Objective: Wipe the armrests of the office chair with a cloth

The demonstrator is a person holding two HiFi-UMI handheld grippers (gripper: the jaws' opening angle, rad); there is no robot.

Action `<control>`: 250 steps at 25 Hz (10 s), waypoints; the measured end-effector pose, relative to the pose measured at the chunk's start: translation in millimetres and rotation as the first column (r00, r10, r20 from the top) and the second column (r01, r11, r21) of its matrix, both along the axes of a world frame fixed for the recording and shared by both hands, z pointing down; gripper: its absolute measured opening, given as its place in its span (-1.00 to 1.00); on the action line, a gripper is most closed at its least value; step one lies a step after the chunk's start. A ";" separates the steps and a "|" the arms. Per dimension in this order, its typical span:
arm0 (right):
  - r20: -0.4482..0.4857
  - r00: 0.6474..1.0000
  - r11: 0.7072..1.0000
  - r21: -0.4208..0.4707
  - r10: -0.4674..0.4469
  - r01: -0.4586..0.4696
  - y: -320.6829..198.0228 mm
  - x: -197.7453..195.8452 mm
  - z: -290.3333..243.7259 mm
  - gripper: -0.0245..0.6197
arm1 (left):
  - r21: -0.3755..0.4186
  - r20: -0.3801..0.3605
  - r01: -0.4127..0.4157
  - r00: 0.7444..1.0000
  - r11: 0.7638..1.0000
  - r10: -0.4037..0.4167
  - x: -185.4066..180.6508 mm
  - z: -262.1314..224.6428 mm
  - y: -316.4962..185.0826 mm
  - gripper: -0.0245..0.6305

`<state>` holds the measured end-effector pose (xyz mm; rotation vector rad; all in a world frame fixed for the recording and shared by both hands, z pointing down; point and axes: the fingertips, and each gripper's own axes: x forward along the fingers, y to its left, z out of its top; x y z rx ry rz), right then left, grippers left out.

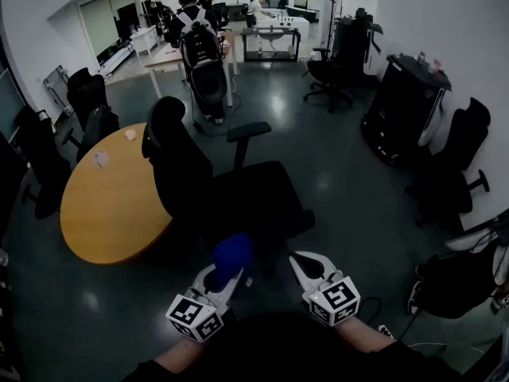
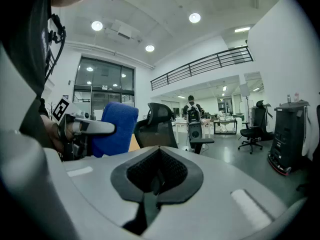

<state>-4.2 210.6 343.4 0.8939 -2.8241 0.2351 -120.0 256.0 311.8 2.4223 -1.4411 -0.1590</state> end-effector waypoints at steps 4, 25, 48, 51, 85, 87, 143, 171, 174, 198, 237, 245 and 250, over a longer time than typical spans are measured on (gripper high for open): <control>0.000 1.000 1.000 -0.006 -0.001 0.001 0.5 0.6 2.6 -0.91 | -0.007 0.003 -0.002 1.000 1.000 0.002 1.4 2.1 0.6 -0.56; 0.042 0.999 0.997 -0.071 -0.002 0.004 -21.8 64.7 23.5 -0.91 | -0.056 0.021 0.033 0.999 0.998 -0.032 58.9 17.0 -22.5 -0.56; 0.039 0.999 0.988 -0.151 -0.025 0.031 -76.3 124.4 66.3 -0.91 | -0.065 0.078 0.204 0.977 0.977 -0.199 67.9 38.1 -75.0 -0.56; 0.005 1.000 0.987 -0.159 0.003 -0.002 -88.1 120.6 72.8 -0.91 | -0.070 0.090 0.181 0.980 0.981 -0.175 58.0 49.2 -92.1 -0.56; -0.295 0.955 0.918 -0.370 0.031 -0.144 -295.5 108.4 216.4 -0.91 | -0.278 0.306 0.186 0.947 0.943 -0.096 -15.9 194.4 -213.9 -0.56; -0.301 0.954 0.914 -0.389 -0.009 -0.114 -298.7 109.5 228.7 -0.91 | -0.310 0.327 0.222 0.938 0.924 -0.116 -13.1 210.9 -209.8 -0.56; -0.307 0.936 0.818 -0.574 -0.174 -0.036 -292.7 111.3 310.1 -0.93 | -0.441 0.324 0.003 0.933 0.897 0.157 204.3 287.7 -262.9 -0.56; -0.259 0.958 0.804 -0.593 -0.125 -0.055 -307.6 122.7 309.3 -0.92 | -0.339 0.385 0.386 0.889 0.858 -0.248 1.7 233.6 -251.7 -0.56; -0.266 0.956 0.808 -0.586 -0.124 -0.058 -308.1 121.6 310.8 -0.92 | -0.368 0.438 0.393 0.873 0.843 -0.216 -8.3 258.6 -261.0 -0.56; -0.278 0.960 0.821 -0.557 -0.041 -0.126 -301.6 116.2 310.6 -0.92 | -0.435 0.518 0.016 0.822 0.900 0.235 144.0 301.8 -350.4 -0.56; -0.311 0.911 0.771 -0.497 0.271 -0.399 -302.3 142.4 239.5 -0.91 | -0.131 0.161 -0.381 0.903 0.915 0.398 129.6 161.1 -344.6 -0.55; -0.290 0.912 0.835 -0.389 0.289 -0.388 -352.2 92.0 198.1 -0.91 | -0.029 0.152 -0.210 0.965 0.977 0.212 28.2 141.2 -385.4 -0.55; -0.272 0.934 0.865 -0.382 0.231 -0.326 -389.3 59.1 196.4 -0.91 | -0.032 0.148 -0.073 0.986 0.997 0.077 -28.9 141.9 -412.4 -0.55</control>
